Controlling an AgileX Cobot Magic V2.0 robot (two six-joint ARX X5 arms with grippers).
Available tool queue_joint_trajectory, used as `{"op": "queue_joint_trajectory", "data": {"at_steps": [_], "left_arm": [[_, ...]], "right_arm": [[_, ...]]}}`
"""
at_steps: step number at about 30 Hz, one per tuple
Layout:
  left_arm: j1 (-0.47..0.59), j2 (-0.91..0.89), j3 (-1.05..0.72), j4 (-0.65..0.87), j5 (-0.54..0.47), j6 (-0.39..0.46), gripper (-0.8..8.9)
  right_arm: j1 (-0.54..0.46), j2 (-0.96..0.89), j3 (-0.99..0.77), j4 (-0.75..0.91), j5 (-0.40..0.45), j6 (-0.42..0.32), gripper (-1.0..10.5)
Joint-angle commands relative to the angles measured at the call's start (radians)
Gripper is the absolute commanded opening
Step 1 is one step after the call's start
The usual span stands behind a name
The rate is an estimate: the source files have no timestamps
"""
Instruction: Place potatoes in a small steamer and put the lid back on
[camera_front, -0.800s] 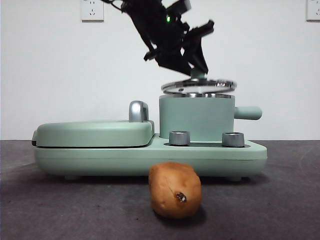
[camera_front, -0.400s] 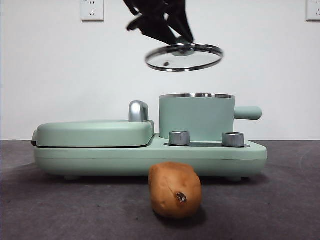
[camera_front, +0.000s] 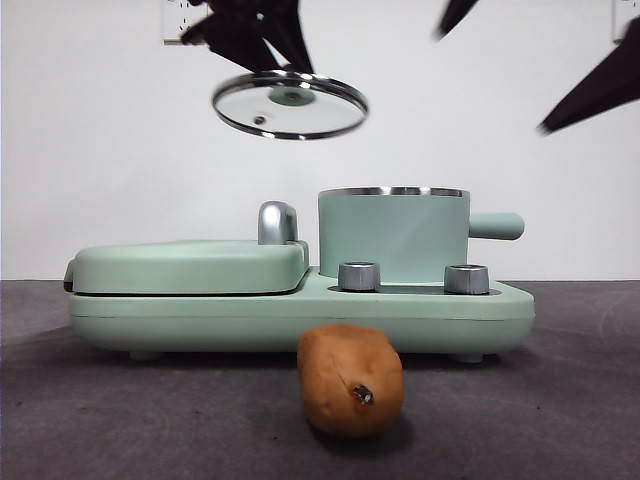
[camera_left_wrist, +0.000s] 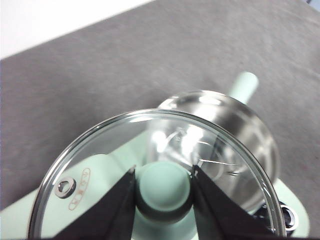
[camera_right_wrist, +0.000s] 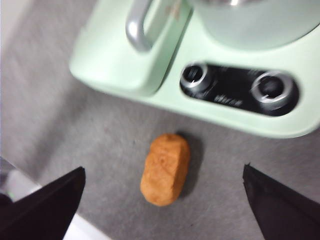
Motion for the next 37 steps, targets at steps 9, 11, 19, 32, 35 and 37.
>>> {"op": "queue_joint_trajectory", "data": {"at_steps": [9,11,19,32,35,37], "left_arm": [[0.1,-0.019,0.043,-0.016,0.004,0.027,0.15],[0.114,-0.019,0.043,-0.016,0.005,0.027,0.15],[0.171,-0.02,0.043,-0.017,0.005,0.026,0.15],[0.188,-0.02,0.043,-0.017,0.005,0.027,0.15],[0.188,-0.02,0.043,-0.017,0.005,0.027,0.15],[0.188,-0.02,0.043,-0.017,0.005,0.027,0.15]], "right_arm": [[0.26,0.478,0.249,-0.156,0.165,0.051,5.0],[0.274,0.544,0.288,-0.192,0.173,0.05,5.0],[0.284,0.716,0.318,-0.195,0.172,0.035,5.0],[0.274,0.812,0.318,-0.09,0.126,-0.031,1.5],[0.274,0.811,0.318,-0.092,0.13,-0.037,1.1],[0.266,0.808,0.323,-0.1,0.124,-0.037,1.1]]}}
